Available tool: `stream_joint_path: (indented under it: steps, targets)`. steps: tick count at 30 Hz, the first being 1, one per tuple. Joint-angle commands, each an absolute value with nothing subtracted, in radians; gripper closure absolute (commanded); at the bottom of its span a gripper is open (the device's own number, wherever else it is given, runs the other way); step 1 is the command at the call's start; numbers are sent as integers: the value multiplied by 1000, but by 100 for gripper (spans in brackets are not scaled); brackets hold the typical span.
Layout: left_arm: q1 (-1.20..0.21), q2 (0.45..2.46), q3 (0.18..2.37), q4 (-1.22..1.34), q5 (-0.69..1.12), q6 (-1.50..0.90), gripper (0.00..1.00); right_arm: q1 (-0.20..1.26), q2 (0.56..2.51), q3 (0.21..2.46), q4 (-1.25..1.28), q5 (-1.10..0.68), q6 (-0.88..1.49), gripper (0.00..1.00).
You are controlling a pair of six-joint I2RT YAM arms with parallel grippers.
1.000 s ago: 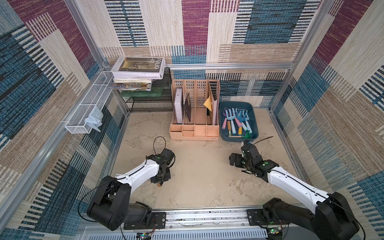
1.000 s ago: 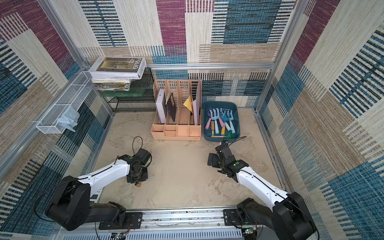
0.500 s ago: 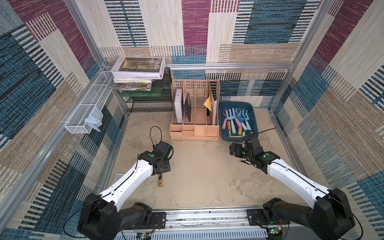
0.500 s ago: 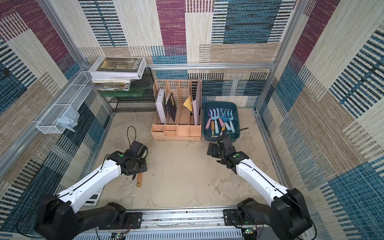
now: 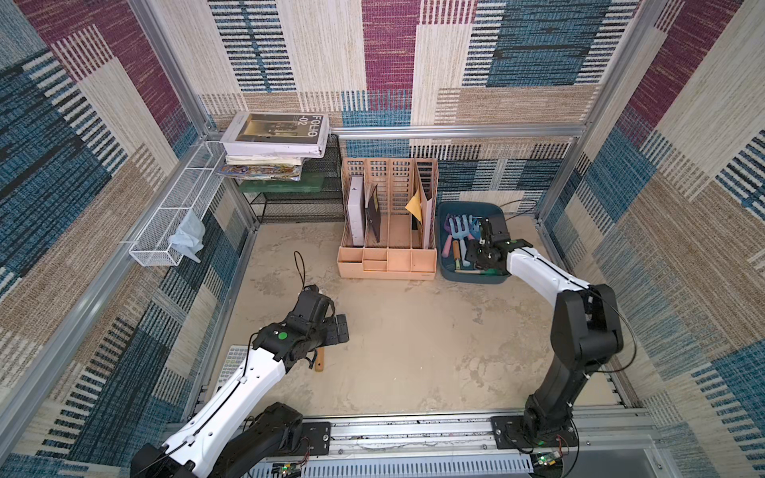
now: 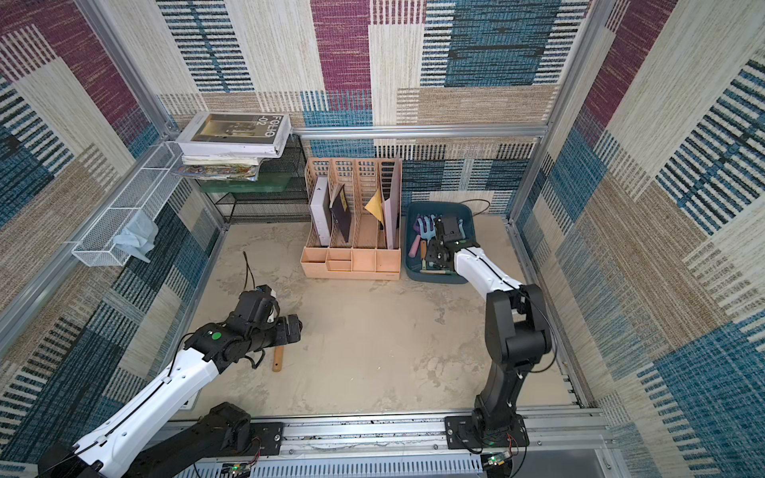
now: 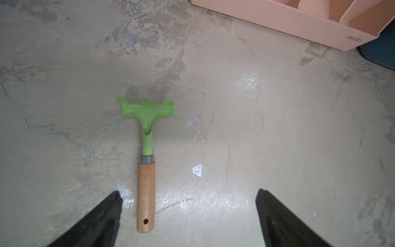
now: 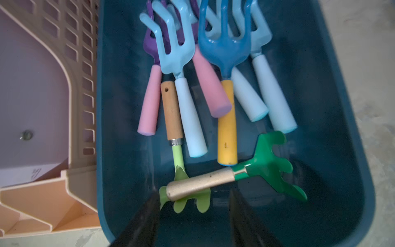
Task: Take the hand rake out of the storage box
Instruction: Pick up the rake from the storage box.
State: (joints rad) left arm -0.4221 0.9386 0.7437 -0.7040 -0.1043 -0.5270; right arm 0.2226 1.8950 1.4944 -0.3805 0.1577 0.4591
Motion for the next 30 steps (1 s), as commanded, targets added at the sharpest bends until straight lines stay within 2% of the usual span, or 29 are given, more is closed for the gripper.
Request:
stream_joint_path:
  steps: [1, 3, 12, 16, 26, 30]
  targets:
    - [-424, 931, 739, -683, -105, -520, 1, 222, 2027, 1666, -494, 132, 404, 53]
    - [-425, 934, 744, -687, -110, -520, 1, 226, 2113, 1777, -547, 142, 401, 57]
    - [-425, 952, 745, -686, -118, -517, 1, 234, 2363, 2078, -689, 284, 393, 58]
    - [-425, 964, 747, -684, -121, -515, 1, 237, 2397, 2094, -687, 316, 392, 64]
    - [-425, 971, 746, -684, -127, -515, 1, 230, 2490, 2145, -689, 276, 380, 64]
    - [-424, 975, 750, -687, -130, -513, 1, 229, 2475, 2145, -699, 270, 383, 76]
